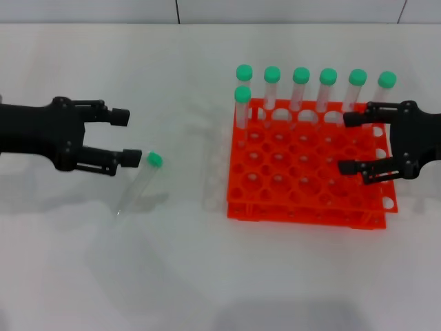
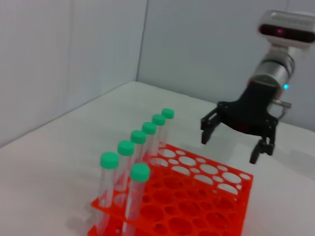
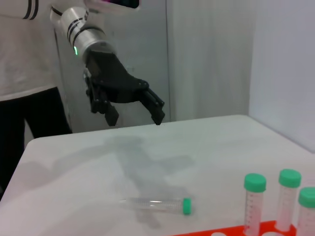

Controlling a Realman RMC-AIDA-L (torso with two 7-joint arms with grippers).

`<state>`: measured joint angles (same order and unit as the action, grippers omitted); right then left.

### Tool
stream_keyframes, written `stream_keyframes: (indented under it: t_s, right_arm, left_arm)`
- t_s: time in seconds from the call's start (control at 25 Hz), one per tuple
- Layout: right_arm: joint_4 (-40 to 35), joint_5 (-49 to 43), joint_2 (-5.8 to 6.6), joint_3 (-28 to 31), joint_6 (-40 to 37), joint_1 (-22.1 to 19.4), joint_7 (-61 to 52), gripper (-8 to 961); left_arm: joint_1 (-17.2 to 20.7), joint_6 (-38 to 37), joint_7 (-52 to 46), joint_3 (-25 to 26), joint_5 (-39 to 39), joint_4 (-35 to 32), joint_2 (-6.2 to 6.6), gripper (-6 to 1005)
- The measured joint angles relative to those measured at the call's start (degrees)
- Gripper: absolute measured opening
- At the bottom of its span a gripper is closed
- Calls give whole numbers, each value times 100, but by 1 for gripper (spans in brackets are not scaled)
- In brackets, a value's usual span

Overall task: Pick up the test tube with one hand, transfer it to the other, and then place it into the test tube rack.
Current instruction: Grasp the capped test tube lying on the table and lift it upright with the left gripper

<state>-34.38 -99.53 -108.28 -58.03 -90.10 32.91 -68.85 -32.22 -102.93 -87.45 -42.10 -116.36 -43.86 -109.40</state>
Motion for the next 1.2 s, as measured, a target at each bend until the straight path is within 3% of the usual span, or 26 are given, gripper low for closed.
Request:
stream_keyframes:
  t_s: [0.16,0.2,0.24,0.44,0.6,0.72,0.88,1.2]
  right_arm:
    - [-103,4,-34,131,-13,-123,42,868]
    - [-126,6,-44,146,-15,-150,57,868]
    - [-145,8,-57,153,-15,-168,67,868]
    - [-201,14,-111,216,-10,-225,123,867]
    - [-203,15,-144,241,1,-269,234,867]
    - [-209,18,-185,289,4,-296,356,867]
    - [-210,21,-224,306,12,-306,454,867]
    - [-210,22,-256,304,2,-307,545,866]
  left_arm:
    - [33,-163,-1437,-181,-257,-975,-165,871]
    - [18,-320,-2166,-226,-471,-1448,-236,871]
    - [18,-320,-2166,-226,-471,-1448,-236,871]
    - [-209,-547,-4046,-419,-1101,-2025,-318,863]
    - [-431,-544,-5066,-873,-1907,-2067,-253,850]
    - [-588,-529,-5468,-963,-2601,-2042,-286,840]
    - [-736,-511,-5761,-1089,-3316,-2010,-455,827]
    - [-1013,-26,-6195,-1481,-4095,-1449,-668,724]
